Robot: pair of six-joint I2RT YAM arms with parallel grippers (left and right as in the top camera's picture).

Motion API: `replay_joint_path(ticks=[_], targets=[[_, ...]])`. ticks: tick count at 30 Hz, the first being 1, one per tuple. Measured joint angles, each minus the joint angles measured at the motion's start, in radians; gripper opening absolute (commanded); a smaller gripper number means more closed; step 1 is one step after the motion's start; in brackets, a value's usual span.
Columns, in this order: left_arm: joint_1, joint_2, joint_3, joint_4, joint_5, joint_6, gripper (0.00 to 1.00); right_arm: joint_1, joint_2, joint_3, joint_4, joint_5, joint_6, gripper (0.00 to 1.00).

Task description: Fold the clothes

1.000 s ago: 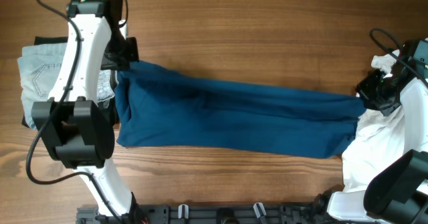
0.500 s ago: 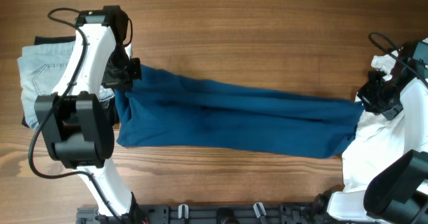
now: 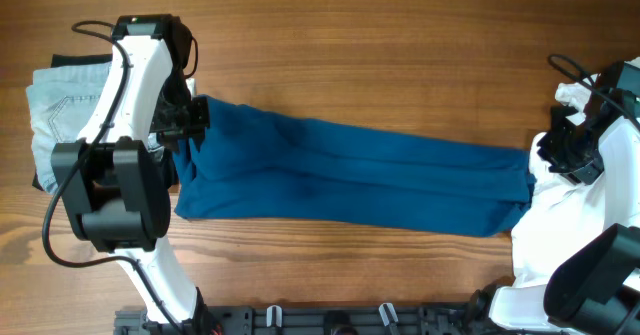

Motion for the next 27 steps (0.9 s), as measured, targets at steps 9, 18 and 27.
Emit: replay_joint_path(ticks=[9,18,27], targets=[[0.000,-0.001,-0.002,0.151,0.014,0.000,0.35,-0.001,0.000,-0.001,0.145,-0.193,-0.050,0.59],[-0.020,-0.004,-0.121,0.442,0.137,0.042,0.04,-0.001,0.000,-0.003,0.239,-0.552,-0.121,0.61],[-0.040,-0.042,-0.400,0.775,0.159,0.032,0.04,-0.001,0.000,-0.003,0.225,-0.537,-0.122,0.67]])
